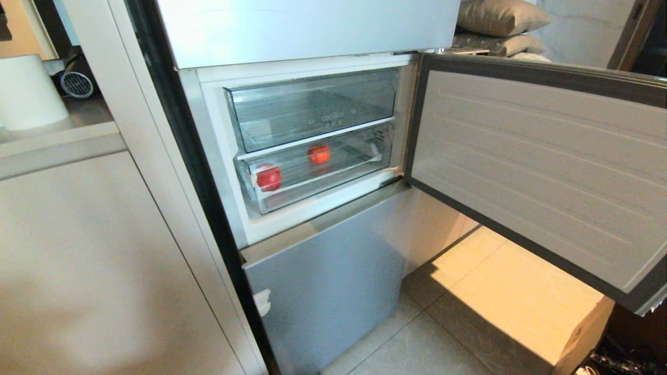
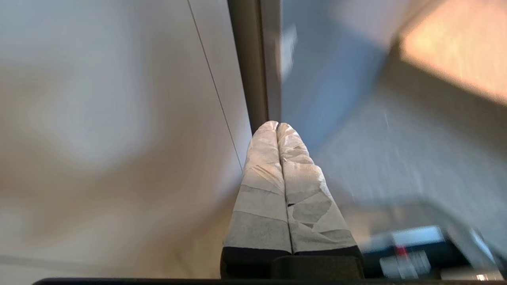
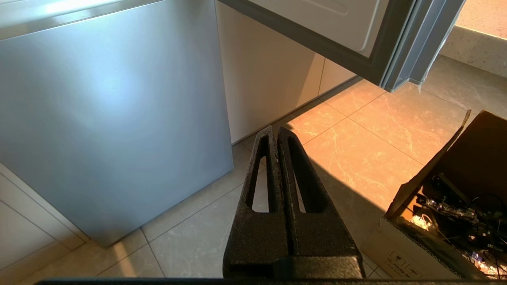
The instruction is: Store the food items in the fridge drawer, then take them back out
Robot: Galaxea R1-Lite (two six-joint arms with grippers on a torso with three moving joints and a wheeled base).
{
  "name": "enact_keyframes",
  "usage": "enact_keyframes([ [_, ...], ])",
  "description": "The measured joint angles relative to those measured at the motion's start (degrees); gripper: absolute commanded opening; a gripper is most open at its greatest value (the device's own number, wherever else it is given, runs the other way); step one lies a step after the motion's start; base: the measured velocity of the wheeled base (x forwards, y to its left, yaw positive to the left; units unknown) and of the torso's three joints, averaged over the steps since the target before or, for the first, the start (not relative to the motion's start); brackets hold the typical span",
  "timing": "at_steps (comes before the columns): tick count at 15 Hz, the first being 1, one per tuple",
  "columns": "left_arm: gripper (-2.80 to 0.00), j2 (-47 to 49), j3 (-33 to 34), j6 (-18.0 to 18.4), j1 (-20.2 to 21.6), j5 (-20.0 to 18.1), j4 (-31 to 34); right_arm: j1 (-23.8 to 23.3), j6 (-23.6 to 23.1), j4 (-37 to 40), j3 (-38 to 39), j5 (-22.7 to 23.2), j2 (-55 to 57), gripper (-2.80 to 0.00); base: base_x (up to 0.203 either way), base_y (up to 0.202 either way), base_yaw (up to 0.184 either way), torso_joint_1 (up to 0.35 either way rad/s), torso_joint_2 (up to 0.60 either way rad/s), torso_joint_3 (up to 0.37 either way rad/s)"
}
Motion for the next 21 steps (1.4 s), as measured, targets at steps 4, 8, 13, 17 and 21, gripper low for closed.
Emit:
enact_keyframes([
  [4,-2.8,-10.48,1.15,-1.1,1.19,0.2,-3.28,0.0,0.07,0.0,0.02,-0.02,0.0,-2.8,0.0,0.0,0.0,0.0,0.0,0.0],
  [8,-2.8,-13.12,1.45,-6.75,1.41,0.96,-3.9,0.0,0.1,0.0,0.02,-0.09,0.0,-2.8,0.0,0.0,0.0,0.0,0.0,0.0],
  [13,-2.8,-13.64,1.48,-6.83,1.42,0.99,-4.12,0.02,0.11,0.0,0.0,-0.09,0.0,-2.8,0.003,-0.006,0.148,0.0,0.0,0.003],
  [17,-2.8,-13.66,1.48,-6.84,1.45,0.99,-4.21,0.0,0.18,0.02,0.0,-0.13,0.0,-2.8,0.001,-0.009,0.174,0.003,0.0,0.0],
  [21,-2.8,-13.66,1.48,-6.84,1.42,0.99,-4.27,-0.02,0.21,0.02,-0.02,-0.13,0.0,-2.8,-0.002,-0.008,0.175,0.003,0.0,0.006],
])
